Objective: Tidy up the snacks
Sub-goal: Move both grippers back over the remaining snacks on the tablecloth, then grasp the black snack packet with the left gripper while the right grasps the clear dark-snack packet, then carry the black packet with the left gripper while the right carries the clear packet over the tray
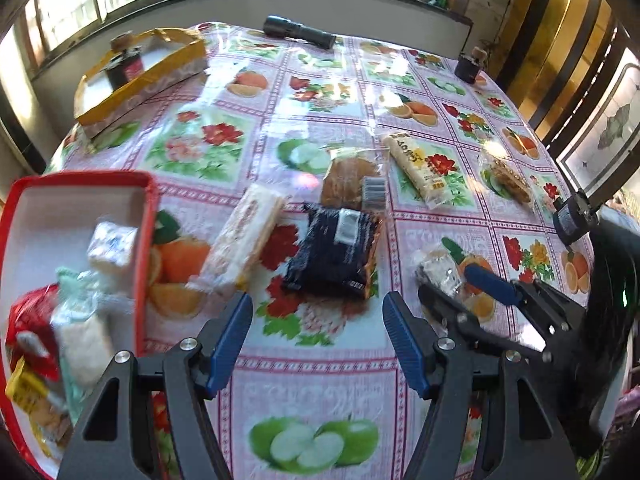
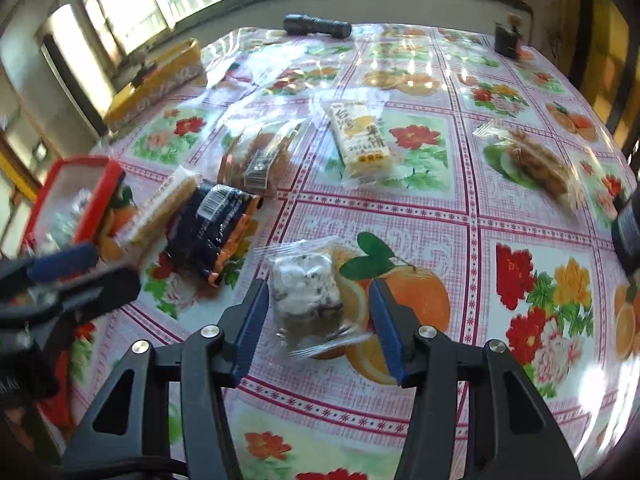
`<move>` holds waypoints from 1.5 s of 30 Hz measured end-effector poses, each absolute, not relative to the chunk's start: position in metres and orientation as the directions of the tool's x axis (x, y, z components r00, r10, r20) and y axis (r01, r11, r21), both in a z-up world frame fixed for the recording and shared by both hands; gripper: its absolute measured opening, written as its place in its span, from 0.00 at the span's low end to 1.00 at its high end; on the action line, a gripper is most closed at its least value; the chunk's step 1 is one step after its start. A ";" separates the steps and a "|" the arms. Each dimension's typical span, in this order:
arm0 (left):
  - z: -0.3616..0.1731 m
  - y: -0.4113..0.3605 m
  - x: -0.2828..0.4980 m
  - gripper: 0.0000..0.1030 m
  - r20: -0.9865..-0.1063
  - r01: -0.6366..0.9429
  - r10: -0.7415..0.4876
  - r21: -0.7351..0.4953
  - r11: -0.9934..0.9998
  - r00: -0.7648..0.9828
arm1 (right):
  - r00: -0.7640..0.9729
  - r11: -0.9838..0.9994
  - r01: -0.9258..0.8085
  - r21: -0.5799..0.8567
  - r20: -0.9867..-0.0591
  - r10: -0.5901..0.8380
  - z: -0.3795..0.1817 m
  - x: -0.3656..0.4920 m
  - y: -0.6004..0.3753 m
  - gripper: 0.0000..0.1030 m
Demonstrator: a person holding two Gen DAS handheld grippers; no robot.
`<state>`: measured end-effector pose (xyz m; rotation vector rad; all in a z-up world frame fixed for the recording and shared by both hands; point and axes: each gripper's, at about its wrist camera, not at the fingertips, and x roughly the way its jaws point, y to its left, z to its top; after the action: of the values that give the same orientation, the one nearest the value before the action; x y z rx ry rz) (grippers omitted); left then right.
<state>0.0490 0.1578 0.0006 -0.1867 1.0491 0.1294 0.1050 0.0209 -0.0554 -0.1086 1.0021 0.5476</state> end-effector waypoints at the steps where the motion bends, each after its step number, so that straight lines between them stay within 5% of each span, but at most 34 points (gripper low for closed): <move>1: -0.002 0.155 0.054 0.66 -0.872 -0.190 0.019 -0.085 0.978 0.489 | 0.424 0.859 -0.491 0.142 -0.823 0.378 -0.055 0.104 0.020 0.47; 6: -0.022 0.148 0.082 0.66 -0.898 -0.175 0.036 -0.046 0.983 0.438 | 0.419 0.855 -0.493 0.163 -0.817 0.397 -0.054 0.106 -0.001 0.36; 13: -0.042 0.140 0.100 0.65 -0.910 -0.190 0.061 -0.020 0.982 0.410 | 0.432 0.855 -0.431 0.289 -0.766 0.477 -0.040 0.108 -0.044 0.35; 15: -0.040 0.138 0.101 0.53 -0.903 -0.187 0.064 -0.019 0.982 0.426 | 0.428 0.848 -0.409 0.338 -0.750 0.505 -0.039 0.107 -0.054 0.35; 19: -0.038 0.136 0.099 0.45 -0.904 -0.184 0.047 -0.036 0.982 0.425 | 0.424 0.838 -0.382 0.389 -0.732 0.533 -0.039 0.101 -0.066 0.35; 45: 0.039 0.164 -0.056 0.45 -0.788 -0.364 0.205 -0.026 0.931 0.581 | 0.383 0.747 -0.506 0.431 -0.663 0.643 0.002 0.021 -0.015 0.35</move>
<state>-0.0557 0.1637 0.0388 -0.1927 0.8917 0.3352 0.0209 -0.0154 0.0016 0.1674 0.9204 0.7371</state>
